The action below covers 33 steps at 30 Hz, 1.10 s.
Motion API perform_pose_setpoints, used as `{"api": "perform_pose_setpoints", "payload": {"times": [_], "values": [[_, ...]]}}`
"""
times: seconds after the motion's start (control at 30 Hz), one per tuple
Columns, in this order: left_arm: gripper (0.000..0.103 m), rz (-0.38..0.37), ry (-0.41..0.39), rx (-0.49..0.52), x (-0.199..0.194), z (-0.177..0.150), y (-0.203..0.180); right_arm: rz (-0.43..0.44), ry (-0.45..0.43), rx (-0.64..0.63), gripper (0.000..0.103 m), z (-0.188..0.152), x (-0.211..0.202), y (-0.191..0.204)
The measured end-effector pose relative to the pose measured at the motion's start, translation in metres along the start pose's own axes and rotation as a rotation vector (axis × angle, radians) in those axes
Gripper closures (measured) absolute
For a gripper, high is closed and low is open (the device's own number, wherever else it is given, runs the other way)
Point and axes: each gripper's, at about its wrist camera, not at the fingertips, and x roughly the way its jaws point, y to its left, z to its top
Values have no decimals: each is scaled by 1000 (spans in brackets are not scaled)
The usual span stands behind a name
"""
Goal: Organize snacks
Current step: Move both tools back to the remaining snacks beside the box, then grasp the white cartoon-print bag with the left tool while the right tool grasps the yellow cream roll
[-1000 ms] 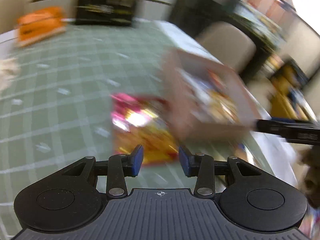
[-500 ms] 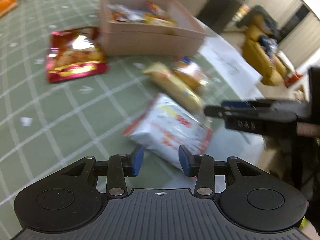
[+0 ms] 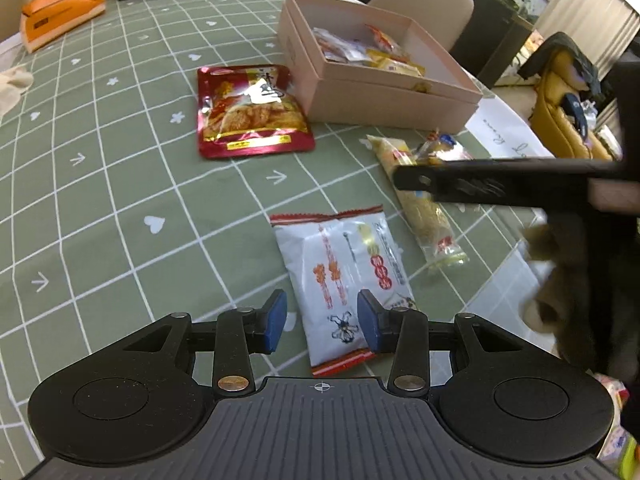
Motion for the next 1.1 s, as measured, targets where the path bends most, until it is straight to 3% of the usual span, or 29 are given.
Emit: {"api": "perform_pose_setpoints", "payload": {"times": [0.03, 0.07, 0.2, 0.3, 0.43, 0.53, 0.6, 0.73, 0.8, 0.9, 1.0, 1.1], "values": [[59, 16, -13, 21, -1, 0, -5, -2, 12, 9, 56, 5, 9, -2], [59, 36, -34, 52, -3, 1, -12, -7, 37, 8, 75, 7, 18, -4], [59, 67, -102, 215, 0, 2, -49, -24, 50, -25, 76, -9, 9, -3], [57, 97, -102, 372, 14, -6, -75, -38, 46, 3, 75, -32, -8, -15], [55, 170, -94, 473, 24, -18, -75, -53, 45, 42, 74, -46, -18, -26], [55, 244, -113, 465, 22, -20, -56, -58, 50, 65, 67, -51, -18, -29], [56, 248, -124, 451, 20, -20, -46, -60, 57, 65, 64, -54, -15, -28], [25, 144, -94, 449, 22, -16, -45, -54, 52, 51, 51, -60, -15, -22], [28, 113, -107, 391, 16, -12, -39, -48, 52, 44, 46, -60, -14, -20], [32, 164, -157, 270, 4, -8, -23, -55, 57, 19, 44, -59, -12, -17], [31, 158, -98, 208, 13, -3, -10, -70, 52, -9, 41, -60, -11, -14], [24, 147, -84, 190, 20, 5, -9, -74, 52, -28, 37, -59, -9, -11]]}}
